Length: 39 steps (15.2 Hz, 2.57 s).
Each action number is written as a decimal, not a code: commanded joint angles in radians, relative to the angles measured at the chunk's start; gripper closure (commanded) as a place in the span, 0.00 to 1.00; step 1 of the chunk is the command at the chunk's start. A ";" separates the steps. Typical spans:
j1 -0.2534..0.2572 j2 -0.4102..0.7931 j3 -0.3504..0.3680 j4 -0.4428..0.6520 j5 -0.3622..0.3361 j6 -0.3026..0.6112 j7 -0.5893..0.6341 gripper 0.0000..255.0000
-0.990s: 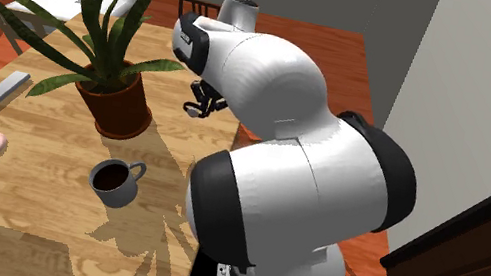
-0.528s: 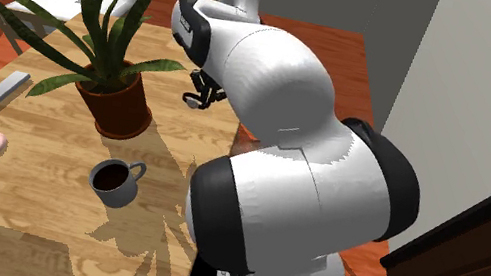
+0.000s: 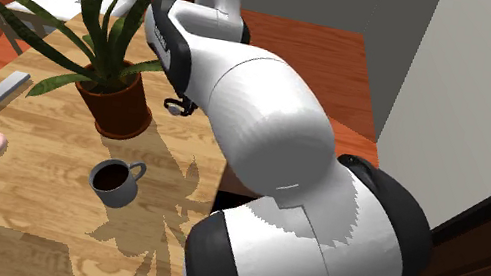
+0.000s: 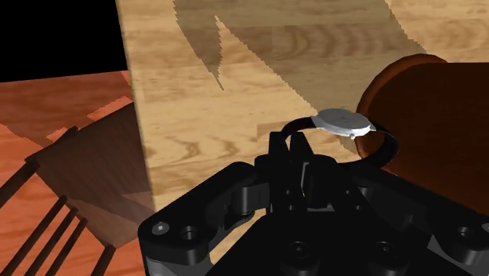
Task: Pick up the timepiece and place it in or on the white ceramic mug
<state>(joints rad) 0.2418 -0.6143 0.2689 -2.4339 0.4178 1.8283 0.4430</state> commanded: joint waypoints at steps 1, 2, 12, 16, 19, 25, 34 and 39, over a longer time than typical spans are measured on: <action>0.025 -0.038 0.033 -0.018 0.027 -0.006 0.046 1.00; 0.038 -0.059 0.048 -0.027 0.041 -0.010 0.067 1.00; 0.164 -0.204 0.219 -0.058 0.181 -0.038 0.297 1.00; 0.192 -0.222 0.271 -0.060 0.219 -0.028 0.354 1.00; 0.197 -0.221 0.286 -0.096 0.235 0.009 0.343 1.00; 0.206 -0.211 0.321 -0.164 0.270 0.086 0.321 1.00; 0.214 -0.188 0.360 -0.226 0.309 0.168 0.298 1.00; 0.214 -0.188 0.360 -0.226 0.309 0.168 0.298 0.00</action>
<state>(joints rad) 0.4556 -0.8026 0.6289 -2.6601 0.7265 1.9966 0.7408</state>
